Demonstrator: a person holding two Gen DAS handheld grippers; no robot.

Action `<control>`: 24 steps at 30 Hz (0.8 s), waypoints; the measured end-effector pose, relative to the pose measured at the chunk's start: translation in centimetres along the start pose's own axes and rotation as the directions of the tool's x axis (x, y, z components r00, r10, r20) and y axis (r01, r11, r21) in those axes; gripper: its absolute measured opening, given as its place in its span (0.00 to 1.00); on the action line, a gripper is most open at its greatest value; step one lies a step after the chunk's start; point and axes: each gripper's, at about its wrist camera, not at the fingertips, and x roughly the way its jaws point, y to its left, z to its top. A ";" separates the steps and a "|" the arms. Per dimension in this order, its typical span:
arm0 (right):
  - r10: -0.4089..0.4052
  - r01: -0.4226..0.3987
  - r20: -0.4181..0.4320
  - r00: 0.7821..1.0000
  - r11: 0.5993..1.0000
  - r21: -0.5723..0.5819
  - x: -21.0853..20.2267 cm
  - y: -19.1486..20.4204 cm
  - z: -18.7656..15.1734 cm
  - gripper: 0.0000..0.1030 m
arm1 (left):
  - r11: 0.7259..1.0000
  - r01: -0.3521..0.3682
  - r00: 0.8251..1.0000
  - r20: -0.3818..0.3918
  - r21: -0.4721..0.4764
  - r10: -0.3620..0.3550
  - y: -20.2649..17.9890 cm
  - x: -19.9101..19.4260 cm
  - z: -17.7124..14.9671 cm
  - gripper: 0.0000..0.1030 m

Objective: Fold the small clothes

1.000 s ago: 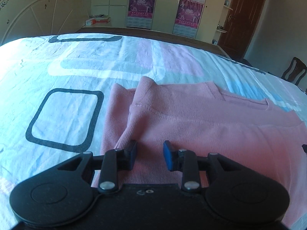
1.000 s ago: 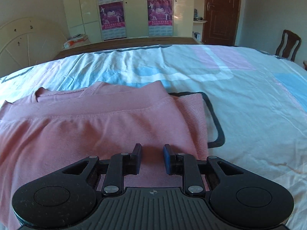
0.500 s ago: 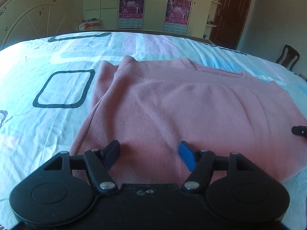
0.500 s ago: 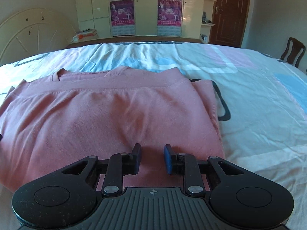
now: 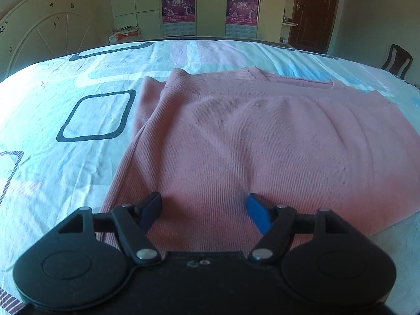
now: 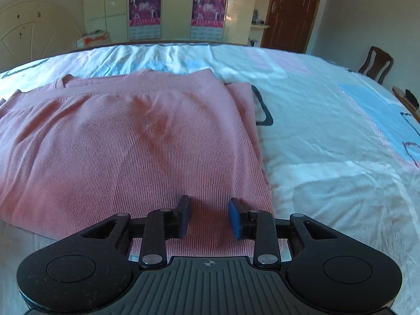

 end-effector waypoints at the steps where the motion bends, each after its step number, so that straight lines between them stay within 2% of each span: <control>1: -0.006 0.006 -0.002 1.000 1.000 0.005 0.0 0.1 0.0 0.33 | 1.000 -0.001 1.000 0.000 0.006 0.001 -0.1 0.0 -0.1 0.70; 4: -0.024 0.024 -0.018 1.000 0.999 0.026 0.1 0.4 0.1 0.33 | 1.000 -0.004 1.000 -0.003 0.026 0.004 -0.2 0.1 -0.1 0.71; 12: -0.064 0.064 -0.015 0.998 0.998 -0.011 0.2 1.2 0.0 0.33 | 0.999 -0.008 1.000 -0.025 0.044 0.009 -0.2 0.5 0.3 0.76; 19: -0.028 0.029 0.037 0.999 1.000 -0.008 -0.1 0.5 -1.0 0.33 | 0.999 -0.022 0.999 -0.027 0.043 0.023 -0.3 0.7 0.3 0.79; 24: 0.007 -0.007 0.034 0.999 1.000 -0.018 -0.2 0.0 -1.0 0.33 | 0.999 -0.047 0.998 -0.038 0.024 0.048 -0.5 0.7 0.4 0.81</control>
